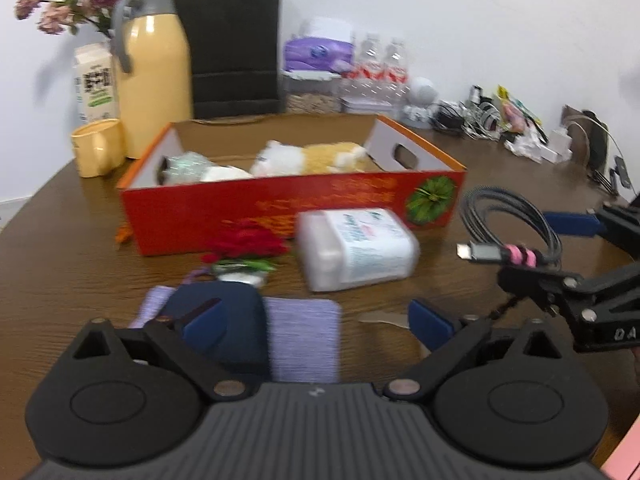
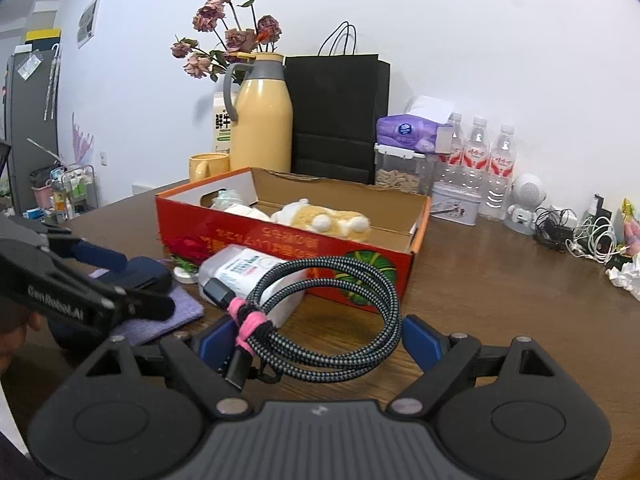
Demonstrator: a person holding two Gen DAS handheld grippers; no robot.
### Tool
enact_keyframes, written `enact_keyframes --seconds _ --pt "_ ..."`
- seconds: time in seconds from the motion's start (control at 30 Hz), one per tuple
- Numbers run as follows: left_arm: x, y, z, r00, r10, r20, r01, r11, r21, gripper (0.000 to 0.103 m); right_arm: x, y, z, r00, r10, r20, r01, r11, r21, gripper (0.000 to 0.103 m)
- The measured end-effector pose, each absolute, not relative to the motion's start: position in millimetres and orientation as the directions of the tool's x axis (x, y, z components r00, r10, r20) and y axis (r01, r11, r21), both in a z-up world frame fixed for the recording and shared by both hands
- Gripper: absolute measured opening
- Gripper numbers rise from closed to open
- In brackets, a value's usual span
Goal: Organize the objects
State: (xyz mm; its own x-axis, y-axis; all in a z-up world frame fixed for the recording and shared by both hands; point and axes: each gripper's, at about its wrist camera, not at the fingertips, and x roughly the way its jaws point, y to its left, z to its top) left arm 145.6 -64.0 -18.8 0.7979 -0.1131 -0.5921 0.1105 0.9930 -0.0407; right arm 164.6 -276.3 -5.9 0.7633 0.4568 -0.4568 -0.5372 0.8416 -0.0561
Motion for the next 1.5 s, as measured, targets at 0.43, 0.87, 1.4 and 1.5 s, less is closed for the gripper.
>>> enact_keyframes --seconds 0.43,0.87,1.4,1.5 --pt "158 -118 -34 0.745 -0.140 -0.653 0.143 0.988 -0.049 0.049 180 -297 -4 0.754 0.461 -0.467 -0.565 0.819 -0.103 0.088" --pt "160 -135 -40 0.713 -0.136 -0.688 0.136 0.989 -0.055 0.004 174 -310 -11 0.742 0.486 -0.463 -0.581 0.809 -0.082 0.088" --pt "150 -121 -20 0.765 -0.165 -0.623 0.138 0.986 -0.091 0.003 167 -301 -1 0.749 0.502 -0.433 -0.581 0.811 -0.064 0.088" --pt "149 -112 -10 0.785 -0.164 -0.597 0.128 0.986 -0.104 0.003 168 -298 3 0.755 0.503 -0.421 -0.577 0.814 -0.063 0.088"
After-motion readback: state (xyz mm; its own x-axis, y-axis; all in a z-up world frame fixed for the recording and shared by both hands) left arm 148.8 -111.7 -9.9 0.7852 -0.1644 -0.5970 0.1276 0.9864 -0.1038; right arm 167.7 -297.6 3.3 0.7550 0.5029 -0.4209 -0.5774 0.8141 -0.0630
